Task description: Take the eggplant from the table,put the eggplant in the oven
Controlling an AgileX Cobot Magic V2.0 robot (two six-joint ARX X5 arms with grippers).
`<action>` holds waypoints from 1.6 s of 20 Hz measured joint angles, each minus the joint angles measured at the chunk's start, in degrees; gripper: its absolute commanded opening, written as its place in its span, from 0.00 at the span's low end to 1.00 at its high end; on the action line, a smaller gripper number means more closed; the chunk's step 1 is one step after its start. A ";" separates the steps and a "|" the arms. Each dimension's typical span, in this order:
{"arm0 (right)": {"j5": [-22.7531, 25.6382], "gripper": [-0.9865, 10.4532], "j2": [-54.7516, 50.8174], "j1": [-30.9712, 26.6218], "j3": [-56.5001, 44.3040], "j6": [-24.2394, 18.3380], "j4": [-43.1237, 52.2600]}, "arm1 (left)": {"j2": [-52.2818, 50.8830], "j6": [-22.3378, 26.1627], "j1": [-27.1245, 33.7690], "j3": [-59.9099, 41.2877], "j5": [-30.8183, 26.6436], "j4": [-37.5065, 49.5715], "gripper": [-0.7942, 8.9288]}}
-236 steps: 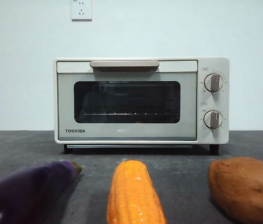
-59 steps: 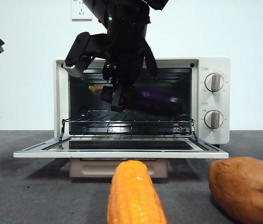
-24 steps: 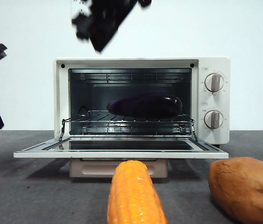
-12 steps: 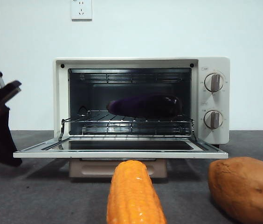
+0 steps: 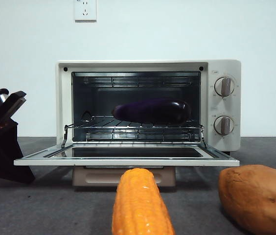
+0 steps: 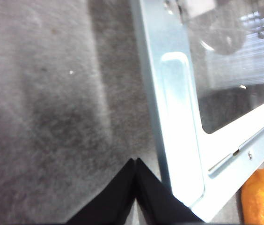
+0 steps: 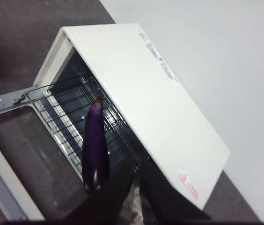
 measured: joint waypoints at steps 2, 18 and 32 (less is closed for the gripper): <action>0.02 0.09 -1.66 0.00 -0.02 1.36 -1.97 | 0.90 0.11 0.24 0.02 1.51 0.55 0.09; -0.35 0.09 -12.57 0.22 0.00 17.64 -24.98 | 1.75 4.85 1.16 0.22 9.99 4.09 0.09; -1.97 0.09 -18.21 0.26 -0.81 28.94 -32.06 | 1.95 1.27 6.03 17.55 25.24 4.61 0.09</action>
